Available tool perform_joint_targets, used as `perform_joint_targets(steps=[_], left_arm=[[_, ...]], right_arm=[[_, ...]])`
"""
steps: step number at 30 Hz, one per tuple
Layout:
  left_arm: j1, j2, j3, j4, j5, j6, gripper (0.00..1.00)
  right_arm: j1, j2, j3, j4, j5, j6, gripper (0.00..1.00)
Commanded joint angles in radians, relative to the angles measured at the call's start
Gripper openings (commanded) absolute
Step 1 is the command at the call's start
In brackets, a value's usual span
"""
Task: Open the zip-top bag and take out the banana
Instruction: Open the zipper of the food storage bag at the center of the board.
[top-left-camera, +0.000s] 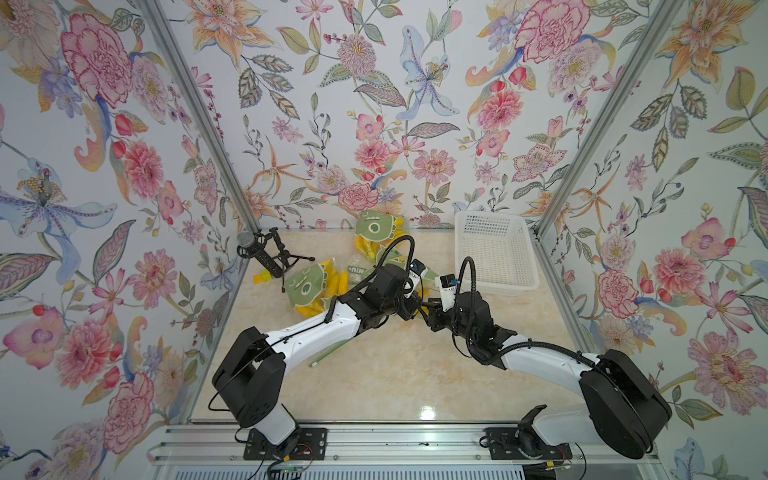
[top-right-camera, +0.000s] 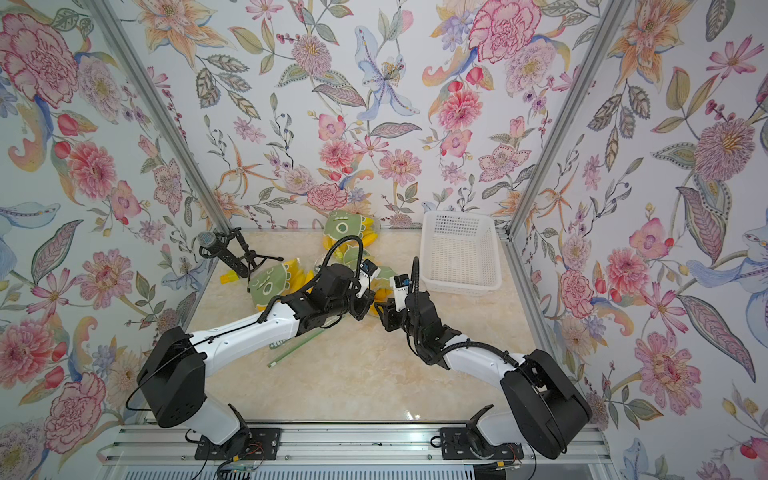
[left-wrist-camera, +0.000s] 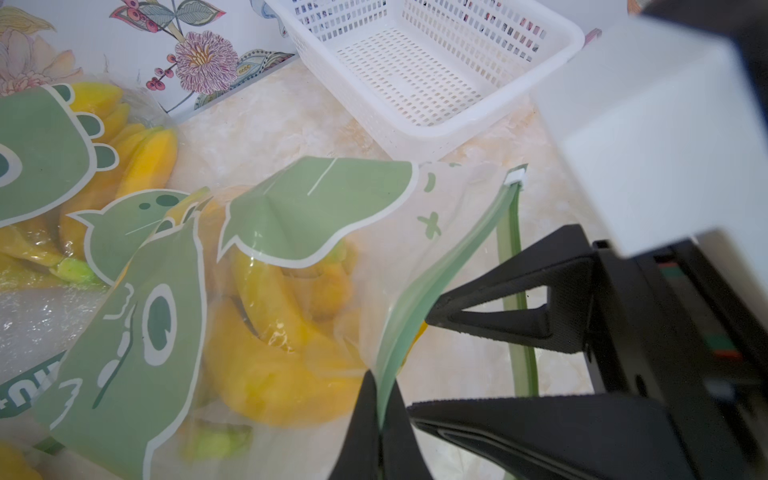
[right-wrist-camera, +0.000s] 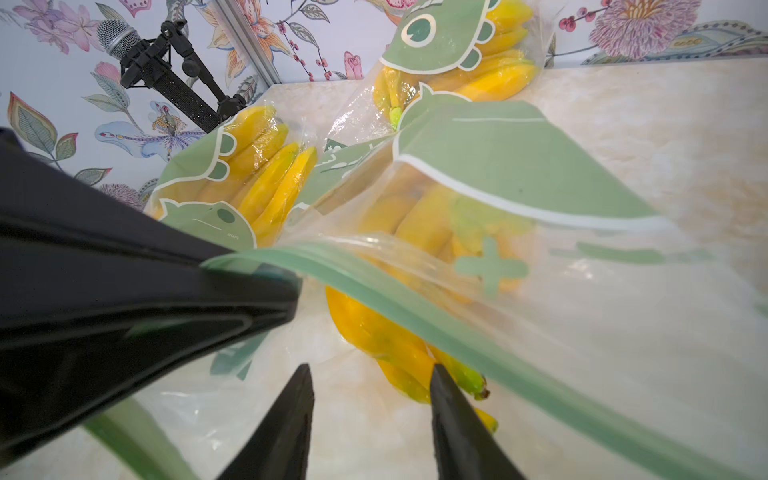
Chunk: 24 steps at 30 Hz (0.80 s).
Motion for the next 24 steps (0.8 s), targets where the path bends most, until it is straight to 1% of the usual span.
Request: perform_joint_targets(steps=[1, 6, 7, 9, 13, 18, 20, 21, 22, 23, 24], left_arm=[[-0.008, -0.014, -0.016, 0.047, -0.024, -0.03, 0.0], [-0.007, -0.031, -0.048, 0.086, -0.079, -0.047, 0.0], [-0.007, -0.064, -0.055, 0.094, -0.088, -0.051, 0.0], [-0.006, -0.079, -0.069, 0.114, -0.096, -0.059, 0.0], [-0.005, -0.086, -0.085, 0.133, -0.096, -0.073, 0.0], [-0.006, -0.089, -0.091, 0.123, -0.068, -0.066, 0.01], [-0.006, -0.117, -0.101, 0.116, -0.065, -0.06, 0.11], [-0.005, -0.139, -0.11, 0.117, -0.065, -0.058, 0.18], [-0.005, -0.161, -0.119, 0.118, -0.069, -0.059, 0.26], [-0.004, -0.187, -0.13, 0.114, -0.085, -0.068, 0.38], [0.002, -0.206, -0.136, 0.106, -0.101, -0.086, 0.47]], right_arm=[[-0.026, 0.022, -0.013, -0.019, 0.071, 0.021, 0.5], [-0.026, 0.022, -0.069, -0.036, 0.091, 0.007, 0.54], [-0.026, 0.026, -0.077, -0.041, 0.09, 0.002, 0.55], [-0.026, 0.032, -0.086, -0.045, 0.086, -0.005, 0.56], [-0.024, 0.025, -0.089, -0.032, 0.056, -0.029, 0.57], [-0.013, -0.019, -0.104, 0.076, 0.019, -0.134, 0.58], [-0.013, -0.023, -0.102, 0.11, 0.014, -0.188, 0.58], [-0.014, -0.019, -0.098, 0.12, 0.016, -0.212, 0.59], [-0.015, -0.013, -0.093, 0.125, 0.016, -0.23, 0.59], [-0.017, -0.005, -0.086, 0.126, 0.016, -0.25, 0.59], [-0.017, 0.004, -0.079, 0.128, 0.015, -0.262, 0.59]])
